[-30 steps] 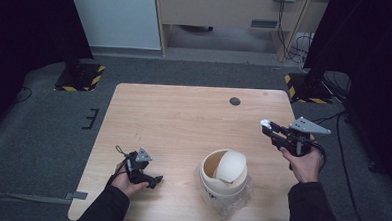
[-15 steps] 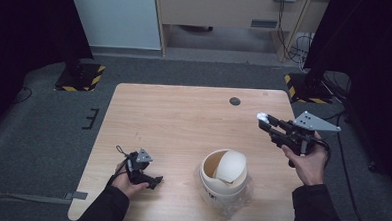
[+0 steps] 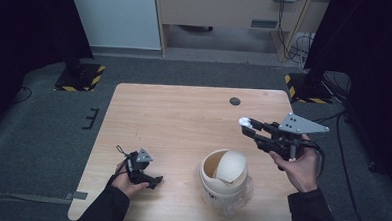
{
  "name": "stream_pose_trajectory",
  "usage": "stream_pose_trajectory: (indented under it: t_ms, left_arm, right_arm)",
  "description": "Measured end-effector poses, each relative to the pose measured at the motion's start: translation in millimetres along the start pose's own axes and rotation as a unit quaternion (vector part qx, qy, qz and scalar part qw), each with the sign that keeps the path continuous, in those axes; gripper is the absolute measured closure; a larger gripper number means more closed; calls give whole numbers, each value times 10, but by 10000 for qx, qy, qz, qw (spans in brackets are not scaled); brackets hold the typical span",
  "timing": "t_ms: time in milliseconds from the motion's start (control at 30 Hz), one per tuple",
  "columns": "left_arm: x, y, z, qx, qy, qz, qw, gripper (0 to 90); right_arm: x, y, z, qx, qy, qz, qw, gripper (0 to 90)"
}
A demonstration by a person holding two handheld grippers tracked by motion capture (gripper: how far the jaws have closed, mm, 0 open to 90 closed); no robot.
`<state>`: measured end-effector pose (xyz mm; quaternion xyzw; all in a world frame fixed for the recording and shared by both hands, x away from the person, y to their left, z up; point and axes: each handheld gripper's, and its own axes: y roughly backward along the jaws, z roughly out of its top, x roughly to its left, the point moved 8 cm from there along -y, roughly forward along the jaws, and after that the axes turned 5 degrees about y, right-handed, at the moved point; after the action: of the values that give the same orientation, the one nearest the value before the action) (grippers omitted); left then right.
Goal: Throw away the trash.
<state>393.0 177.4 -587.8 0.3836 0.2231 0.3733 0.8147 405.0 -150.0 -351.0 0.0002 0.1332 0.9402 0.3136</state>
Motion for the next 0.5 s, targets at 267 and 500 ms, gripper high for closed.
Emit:
stream_pose_trajectory:
  t_ms: [267,500]
  left_arm:
    - [0,1,0,-1,-1,-5,10000,55]
    - [1,1,0,-2,4,-7,10000,55]
  right_arm:
    - [241,-61,70,-34,18,345,9994,669]
    - [421,-115,44,87,-22,602,9981,669]
